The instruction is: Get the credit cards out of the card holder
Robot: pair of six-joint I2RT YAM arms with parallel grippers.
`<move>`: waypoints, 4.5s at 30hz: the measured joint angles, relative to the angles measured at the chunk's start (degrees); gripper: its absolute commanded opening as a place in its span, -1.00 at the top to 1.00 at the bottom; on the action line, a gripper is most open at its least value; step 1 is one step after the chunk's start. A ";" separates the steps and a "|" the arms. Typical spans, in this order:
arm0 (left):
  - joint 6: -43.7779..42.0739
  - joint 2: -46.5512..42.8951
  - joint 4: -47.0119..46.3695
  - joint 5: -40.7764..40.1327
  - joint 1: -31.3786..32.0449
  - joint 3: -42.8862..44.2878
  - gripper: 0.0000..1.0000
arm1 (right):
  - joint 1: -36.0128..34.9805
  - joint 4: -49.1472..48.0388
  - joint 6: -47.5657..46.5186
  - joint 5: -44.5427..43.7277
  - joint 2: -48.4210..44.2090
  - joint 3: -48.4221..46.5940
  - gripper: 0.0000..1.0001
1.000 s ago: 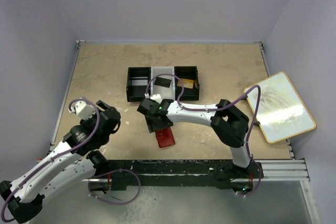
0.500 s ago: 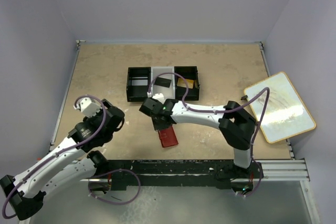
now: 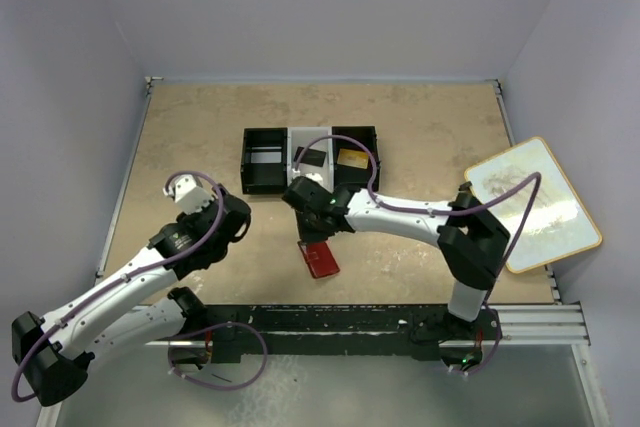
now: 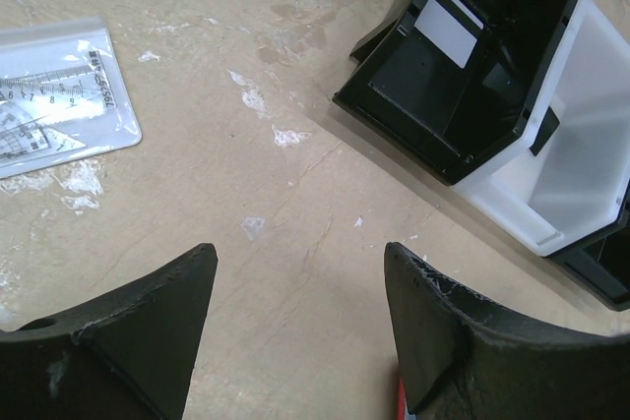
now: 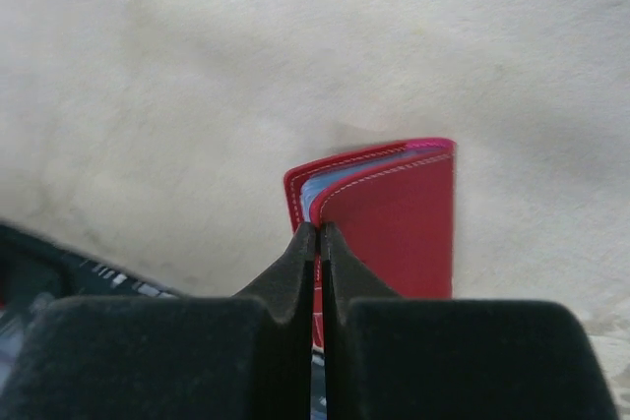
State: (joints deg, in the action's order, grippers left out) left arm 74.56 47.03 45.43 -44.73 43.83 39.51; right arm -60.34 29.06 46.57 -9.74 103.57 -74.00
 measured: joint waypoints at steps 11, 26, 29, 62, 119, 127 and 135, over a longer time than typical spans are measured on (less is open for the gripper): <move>-1.38 -0.13 -0.59 0.13 0.00 0.52 -0.33 | 8.35 -25.27 1.99 21.97 -16.13 14.69 1.00; -11.10 7.26 -11.65 10.71 0.00 0.52 -0.42 | 15.96 -26.91 -0.48 21.57 -13.94 29.38 0.32; -12.61 9.38 -13.81 13.35 0.00 0.39 -0.50 | 16.57 -22.95 -2.80 17.84 -17.20 28.50 0.20; -5.53 13.07 -38.73 37.64 0.02 -17.22 0.03 | -1.70 -3.80 1.27 -0.24 -8.61 12.48 0.21; -9.25 33.79 -38.10 31.19 11.50 -5.33 0.35 | 4.09 -15.12 0.55 5.31 -16.20 22.27 0.27; -8.68 33.11 -39.95 30.91 11.69 -6.71 0.38 | 1.57 -11.34 0.90 0.42 -9.11 16.90 0.25; -7.89 32.76 -41.07 30.32 11.74 -7.52 0.40 | 1.01 -10.51 2.56 -1.36 -8.72 16.74 0.21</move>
State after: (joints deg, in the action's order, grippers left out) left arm 66.67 79.79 4.36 -14.41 55.57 31.99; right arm -59.33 18.55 49.12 -11.09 94.85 -57.25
